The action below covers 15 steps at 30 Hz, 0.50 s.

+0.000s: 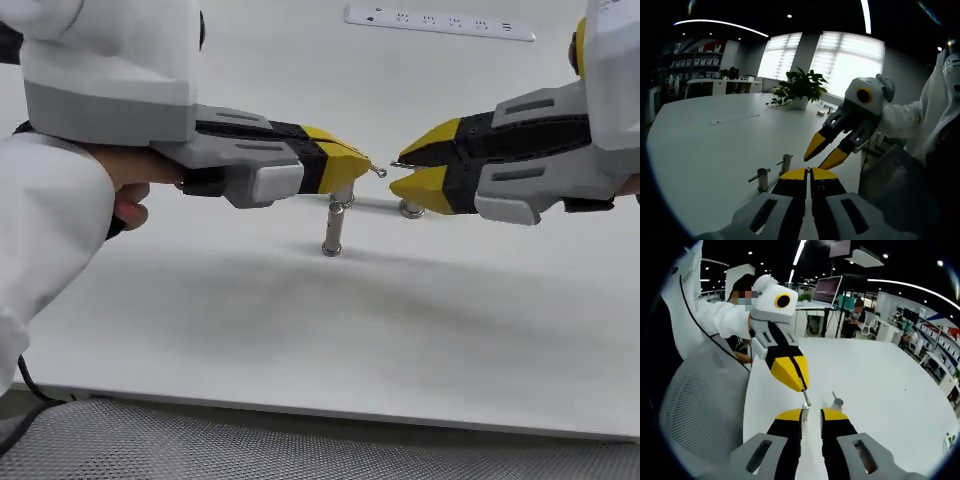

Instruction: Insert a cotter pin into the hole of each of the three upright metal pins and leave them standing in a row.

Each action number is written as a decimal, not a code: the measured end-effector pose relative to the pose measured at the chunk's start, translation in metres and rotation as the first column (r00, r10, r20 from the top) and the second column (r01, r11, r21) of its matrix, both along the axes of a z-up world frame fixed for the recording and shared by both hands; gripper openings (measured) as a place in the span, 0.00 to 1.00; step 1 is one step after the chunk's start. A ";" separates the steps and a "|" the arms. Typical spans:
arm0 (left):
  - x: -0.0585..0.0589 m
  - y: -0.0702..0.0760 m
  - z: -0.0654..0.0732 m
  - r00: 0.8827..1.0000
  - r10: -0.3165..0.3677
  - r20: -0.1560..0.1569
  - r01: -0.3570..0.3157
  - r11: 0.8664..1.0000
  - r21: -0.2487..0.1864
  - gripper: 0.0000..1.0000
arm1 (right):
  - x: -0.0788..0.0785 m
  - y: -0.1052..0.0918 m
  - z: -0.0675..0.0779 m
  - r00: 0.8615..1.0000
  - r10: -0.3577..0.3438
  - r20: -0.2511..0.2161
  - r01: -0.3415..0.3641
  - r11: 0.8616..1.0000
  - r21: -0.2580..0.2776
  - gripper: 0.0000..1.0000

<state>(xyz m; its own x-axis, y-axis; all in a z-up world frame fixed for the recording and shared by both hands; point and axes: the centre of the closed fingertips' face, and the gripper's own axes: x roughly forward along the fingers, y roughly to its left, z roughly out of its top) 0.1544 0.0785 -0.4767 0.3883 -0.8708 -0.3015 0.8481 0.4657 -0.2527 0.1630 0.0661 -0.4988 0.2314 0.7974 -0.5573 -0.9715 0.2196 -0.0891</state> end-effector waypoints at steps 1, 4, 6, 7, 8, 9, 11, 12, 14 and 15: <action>0.000 0.001 0.000 1.000 -0.005 0.007 0.005 1.000 0.002 0.00 | -0.001 0.000 0.000 1.000 0.000 -0.007 0.000 1.000 0.006 0.07; -0.001 0.001 0.001 0.997 -0.041 0.065 0.039 0.999 0.025 0.00 | -0.006 0.003 0.000 0.999 0.009 -0.053 -0.008 1.000 0.030 0.06; -0.003 0.001 0.002 0.995 -0.059 0.079 0.057 0.998 0.032 0.00 | -0.009 0.003 -0.001 0.996 0.024 -0.083 -0.020 0.999 0.050 0.06; -0.004 0.001 0.002 0.995 -0.065 0.080 0.062 0.998 0.031 0.00 | -0.011 0.006 0.000 0.996 0.030 -0.088 -0.025 0.998 0.055 0.06; -0.005 0.000 0.002 0.994 -0.074 0.083 0.071 0.997 0.033 0.00 | -0.013 0.007 0.000 0.995 0.035 -0.091 -0.030 0.998 0.055 0.06; -0.006 0.000 0.003 0.990 -0.095 0.103 0.092 0.995 0.042 0.00 | -0.014 0.008 0.000 0.995 0.039 -0.094 -0.034 0.998 0.057 0.06; -0.008 -0.001 0.002 0.987 -0.116 0.110 0.111 0.993 0.051 0.00 | -0.017 0.010 0.001 0.994 0.052 -0.099 -0.046 0.997 0.062 0.05; -0.008 -0.001 0.002 0.987 -0.119 0.112 0.114 0.992 0.053 0.00 | -0.018 0.011 0.002 0.993 0.054 -0.102 -0.047 0.997 0.066 0.04; -0.010 -0.001 0.000 0.984 -0.137 0.117 0.131 0.990 0.062 0.00 | -0.019 0.012 0.003 0.993 0.062 -0.101 -0.056 0.996 0.068 0.02; -0.011 -0.002 0.000 0.982 -0.143 0.122 0.136 0.989 0.063 0.00 | -0.021 0.013 0.003 0.993 0.067 -0.100 -0.060 0.996 0.069 0.00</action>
<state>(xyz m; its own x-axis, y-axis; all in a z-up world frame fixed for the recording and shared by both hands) 0.1437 0.0767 -0.4763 0.3020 -0.9027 -0.3065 0.9290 0.3508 -0.1176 0.1425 0.0786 -0.4959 0.1233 0.8442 -0.5216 -0.9870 0.1590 0.0241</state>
